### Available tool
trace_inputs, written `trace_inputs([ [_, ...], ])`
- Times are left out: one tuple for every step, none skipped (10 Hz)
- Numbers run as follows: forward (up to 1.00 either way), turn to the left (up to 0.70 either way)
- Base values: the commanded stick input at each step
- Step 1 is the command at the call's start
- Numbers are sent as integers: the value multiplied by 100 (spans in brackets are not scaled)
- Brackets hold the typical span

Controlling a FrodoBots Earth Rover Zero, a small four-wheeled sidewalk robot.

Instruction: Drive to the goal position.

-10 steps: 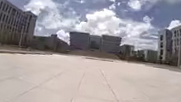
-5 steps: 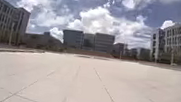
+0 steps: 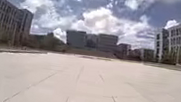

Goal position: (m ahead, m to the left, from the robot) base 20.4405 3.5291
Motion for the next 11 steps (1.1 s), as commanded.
trace_inputs([
  [70, 0],
  [70, 0],
  [70, 0],
  [70, 0],
  [70, 0],
  [70, 0],
  [70, 0],
  [70, 0],
  [70, 0],
  [70, 0],
  [70, 0],
])
